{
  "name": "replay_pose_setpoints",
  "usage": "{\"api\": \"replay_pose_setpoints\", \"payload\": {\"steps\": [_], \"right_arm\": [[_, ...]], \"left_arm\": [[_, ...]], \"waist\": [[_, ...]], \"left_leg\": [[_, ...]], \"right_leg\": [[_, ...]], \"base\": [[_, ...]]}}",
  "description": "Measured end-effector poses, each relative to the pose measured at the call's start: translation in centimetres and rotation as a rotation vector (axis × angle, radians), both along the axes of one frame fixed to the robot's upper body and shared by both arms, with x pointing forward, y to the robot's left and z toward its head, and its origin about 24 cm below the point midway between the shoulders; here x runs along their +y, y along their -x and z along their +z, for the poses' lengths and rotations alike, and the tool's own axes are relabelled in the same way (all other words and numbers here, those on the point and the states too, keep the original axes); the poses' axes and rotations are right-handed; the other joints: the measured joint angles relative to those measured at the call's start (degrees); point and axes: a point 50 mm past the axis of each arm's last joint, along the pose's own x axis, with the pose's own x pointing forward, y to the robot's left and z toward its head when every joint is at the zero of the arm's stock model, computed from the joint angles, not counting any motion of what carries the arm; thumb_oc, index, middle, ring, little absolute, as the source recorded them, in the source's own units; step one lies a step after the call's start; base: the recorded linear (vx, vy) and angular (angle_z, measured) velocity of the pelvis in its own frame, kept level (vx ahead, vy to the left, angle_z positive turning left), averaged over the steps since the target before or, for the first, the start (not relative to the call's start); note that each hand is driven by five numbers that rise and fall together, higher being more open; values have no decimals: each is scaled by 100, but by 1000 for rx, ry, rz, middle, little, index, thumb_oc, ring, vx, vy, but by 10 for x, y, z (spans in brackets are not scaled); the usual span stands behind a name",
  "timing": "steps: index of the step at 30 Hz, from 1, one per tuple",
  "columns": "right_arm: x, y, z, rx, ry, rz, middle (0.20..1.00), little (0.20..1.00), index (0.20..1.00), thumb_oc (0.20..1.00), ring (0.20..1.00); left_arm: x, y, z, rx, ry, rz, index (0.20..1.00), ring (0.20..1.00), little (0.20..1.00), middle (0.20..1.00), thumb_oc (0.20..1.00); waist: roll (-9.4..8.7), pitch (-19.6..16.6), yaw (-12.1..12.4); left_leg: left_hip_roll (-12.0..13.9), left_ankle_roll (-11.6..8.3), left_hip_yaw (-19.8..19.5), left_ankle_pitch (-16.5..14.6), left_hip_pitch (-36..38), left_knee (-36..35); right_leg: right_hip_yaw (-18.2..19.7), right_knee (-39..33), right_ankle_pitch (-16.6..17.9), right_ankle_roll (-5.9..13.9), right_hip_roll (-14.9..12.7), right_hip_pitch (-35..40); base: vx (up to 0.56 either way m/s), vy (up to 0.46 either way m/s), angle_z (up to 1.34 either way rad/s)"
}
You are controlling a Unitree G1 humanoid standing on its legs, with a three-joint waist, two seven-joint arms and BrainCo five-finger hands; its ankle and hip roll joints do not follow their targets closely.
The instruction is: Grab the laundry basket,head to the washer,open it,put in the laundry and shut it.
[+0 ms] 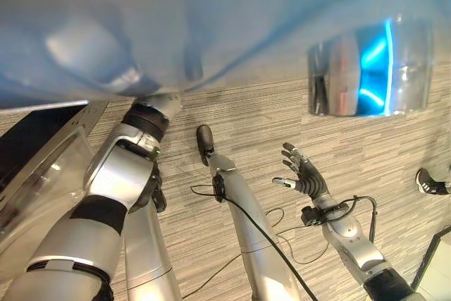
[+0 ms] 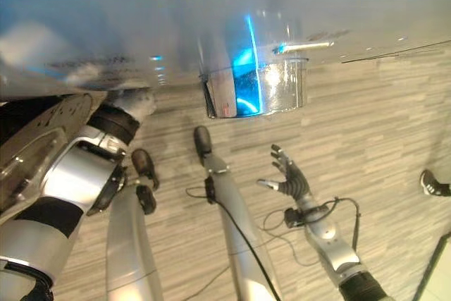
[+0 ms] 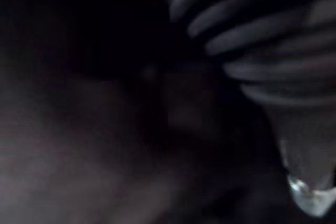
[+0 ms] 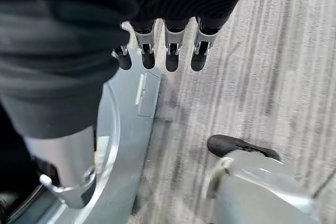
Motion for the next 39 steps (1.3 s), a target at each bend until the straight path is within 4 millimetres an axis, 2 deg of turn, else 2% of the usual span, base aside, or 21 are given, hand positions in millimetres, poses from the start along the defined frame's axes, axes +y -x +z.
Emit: {"api": "replay_pose_setpoints", "payload": {"steps": [5,7,8,11,12,13,15,20,23,25,30,31,33,35,38,39], "right_arm": [[9,2,-2,10,-1,53,1000,1000,1000,1000,1000],[12,3,-3,18,2,69,1000,1000,1000,1000,1000],[12,4,-4,21,4,73,1000,1000,1000,1000,1000],[13,4,-5,21,14,80,1000,1000,1000,1000,1000],[13,4,-5,23,15,77,1000,1000,1000,1000,1000],[11,4,-9,36,22,68,1000,1000,1000,1000,1000],[11,5,-14,56,34,68,1000,1000,1000,1000,1000],[13,9,-22,82,73,82,1000,1000,1000,1000,1000],[12,11,-26,99,75,69,1000,1000,1000,1000,1000],[13,11,-27,99,91,73,1000,1000,1000,1000,1000],[12,15,-34,121,133,83,1000,1000,1000,1000,1000],[12,15,-34,120,134,83,1000,1000,1000,1000,1000],[11,13,-32,110,137,80,1000,1000,1000,1000,1000],[11,13,-35,122,135,75,1000,1000,1000,1000,1000],[11,14,-35,122,138,77,1000,1000,1000,1000,1000],[10,13,-35,124,144,73,1000,1000,1000,1000,1000]], "left_arm": [[-8,-3,-16,60,2,-94,1000,1000,1000,1000,1000],[-6,-3,-33,90,19,-114,1000,1000,1000,1000,1000],[-4,-3,-52,133,24,-118,1000,1000,1000,1000,1000],[1,0,-79,188,56,-114,1000,1000,1000,1000,1000],[0,1,-85,201,63,-115,1000,1000,1000,1000,1000],[-7,2,-91,206,98,-127,1000,1000,1000,1000,1000],[-12,3,-94,212,106,-135,1000,1000,1000,1000,1000],[-5,7,-117,268,142,-93,1000,1000,1000,1000,1000],[-19,9,-112,222,223,-128,1000,1000,1000,1000,1000],[-24,9,-113,228,215,-133,1000,1000,1000,1000,1000],[-20,10,-126,289,170,-80,1000,1000,1000,1000,1000],[-22,10,-123,277,175,-87,1000,1000,1000,1000,1000],[-41,9,-94,161,275,-160,1000,1000,1000,1000,1000],[-30,6,-91,172,251,-103,1000,1000,1000,1000,1000],[0,2,-94,238,217,27,1000,1000,1000,1000,1000],[-2,2,-91,228,207,25,1000,1000,1000,1000,1000]], "waist": [[6,-7,-66],[7,-21,-78],[2,-34,-120],[-9,-40,-121],[-12,-41,-124],[-27,-35,-146],[-45,-28,-171],[-75,-16,-289],[-88,-10,-292],[-114,4,-300],[-120,16,-316],[-120,17,-318],[-173,50,-309],[-168,61,-318],[-154,75,-381],[-113,103,-314]], "left_leg": [[-76,5,34,125,382,-321],[-117,-10,38,231,593,-579],[-188,-34,40,328,793,-815],[-249,-64,35,456,1134,-1182],[-279,-69,36,505,1235,-1293],[-397,-85,35,691,1501,-1689],[-473,-90,37,865,1835,-2108],[-549,-123,58,1075,2670,-2783],[-661,-132,60,1408,3027,-3454],[-657,-144,50,1455,3156,-3575],[-652,-160,52,1493,3399,-3765],[-659,-159,54,1503,3402,-3781],[-663,-154,81,1512,3268,-3787],[-644,-160,57,1528,3091,-3754],[-637,-162,45,1529,2961,-3752],[-638,-163,48,1531,2946,-3789]], "right_leg": [[11,-233,29,8,-93,362],[5,-425,91,10,-125,573],[1,-562,140,-11,-182,737],[-10,-799,198,-41,-230,1035],[-19,-864,204,-47,-260,1125],[-31,-1097,266,-44,-354,1326],[-36,-1392,372,-38,-413,1620],[-41,-1829,448,-32,-472,2354],[-67,-2175,569,-21,-570,2572],[-85,-2261,603,-36,-560,2684],[-99,-2376,609,-43,-560,2892],[-95,-2385,609,-44,-564,2887],[-64,-2429,635,-36,-567,2759],[-89,-2449,657,-46,-557,2626],[-102,-2465,675,-68,-538,2490],[-98,-2496,679,-70,-540,2476]], "base": [[-53,-17,8],[-64,-36,17],[-67,-25,20],[-77,-19,17],[-142,5,30],[-125,6,35],[-75,-1,24],[-44,15,7],[-32,20,16],[-46,-13,3],[-14,24,0],[0,0,0],[-13,-71,-3],[4,-36,0],[41,41,0],[62,25,-2]]}}
